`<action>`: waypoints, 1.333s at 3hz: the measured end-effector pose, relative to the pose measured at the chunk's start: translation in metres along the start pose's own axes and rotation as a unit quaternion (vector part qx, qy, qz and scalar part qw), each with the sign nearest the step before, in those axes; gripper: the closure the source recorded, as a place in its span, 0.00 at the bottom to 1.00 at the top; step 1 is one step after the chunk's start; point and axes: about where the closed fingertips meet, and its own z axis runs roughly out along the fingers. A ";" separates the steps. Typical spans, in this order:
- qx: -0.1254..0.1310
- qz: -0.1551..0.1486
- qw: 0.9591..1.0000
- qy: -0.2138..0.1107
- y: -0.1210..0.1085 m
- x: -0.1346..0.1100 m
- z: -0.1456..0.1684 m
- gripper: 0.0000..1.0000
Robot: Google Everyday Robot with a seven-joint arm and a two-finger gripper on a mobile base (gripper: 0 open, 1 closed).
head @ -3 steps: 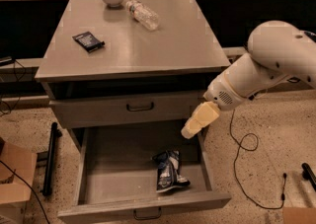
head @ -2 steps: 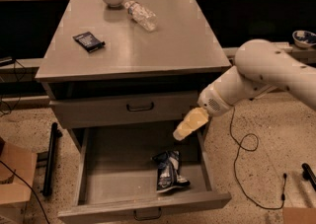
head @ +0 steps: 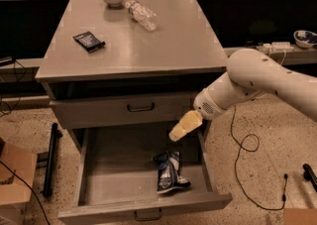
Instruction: Pick blue chip bag from middle drawer and place on counter
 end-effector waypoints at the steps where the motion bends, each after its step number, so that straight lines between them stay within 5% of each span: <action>1: -0.003 0.011 1.000 0.012 -0.002 0.004 0.009 0.00; 2: 0.000 0.058 0.997 0.041 -0.021 0.026 0.047 0.00; 4: -0.008 0.132 0.986 0.101 -0.053 0.074 0.127 0.00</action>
Offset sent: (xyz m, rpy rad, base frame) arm 0.0118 -0.0075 -0.0820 -0.0736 0.1522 -0.1338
